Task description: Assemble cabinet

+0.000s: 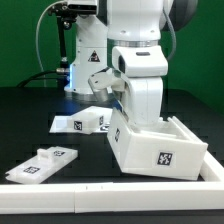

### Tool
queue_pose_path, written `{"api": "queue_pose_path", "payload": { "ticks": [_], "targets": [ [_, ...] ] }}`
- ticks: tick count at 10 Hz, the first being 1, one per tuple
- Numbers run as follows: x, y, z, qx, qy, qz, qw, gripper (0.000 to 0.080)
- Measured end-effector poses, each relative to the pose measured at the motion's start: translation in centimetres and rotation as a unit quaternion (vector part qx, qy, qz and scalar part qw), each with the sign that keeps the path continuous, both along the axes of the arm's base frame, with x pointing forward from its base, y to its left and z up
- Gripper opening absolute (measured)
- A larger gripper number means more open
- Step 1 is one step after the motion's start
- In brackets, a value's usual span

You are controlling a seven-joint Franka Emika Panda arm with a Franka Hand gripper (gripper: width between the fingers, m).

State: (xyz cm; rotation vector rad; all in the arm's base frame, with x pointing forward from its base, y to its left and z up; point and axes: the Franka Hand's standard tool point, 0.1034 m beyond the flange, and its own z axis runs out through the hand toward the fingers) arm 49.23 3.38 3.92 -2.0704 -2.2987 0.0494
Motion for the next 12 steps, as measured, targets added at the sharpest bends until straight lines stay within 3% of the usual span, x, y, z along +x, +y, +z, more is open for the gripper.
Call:
{"api": "queue_pose_path", "payload": {
  "ticks": [3,9,12],
  "targets": [
    [0.0,-0.1,-0.3,-0.001,0.005,-0.013,1.000,0.0031],
    [3.7,2.1,-1.6,0.000,0.014,-0.039,0.999,0.0031],
    [4.1,2.3,-2.4,0.002,0.024,-0.038,0.999,0.0031]
  ]
}}
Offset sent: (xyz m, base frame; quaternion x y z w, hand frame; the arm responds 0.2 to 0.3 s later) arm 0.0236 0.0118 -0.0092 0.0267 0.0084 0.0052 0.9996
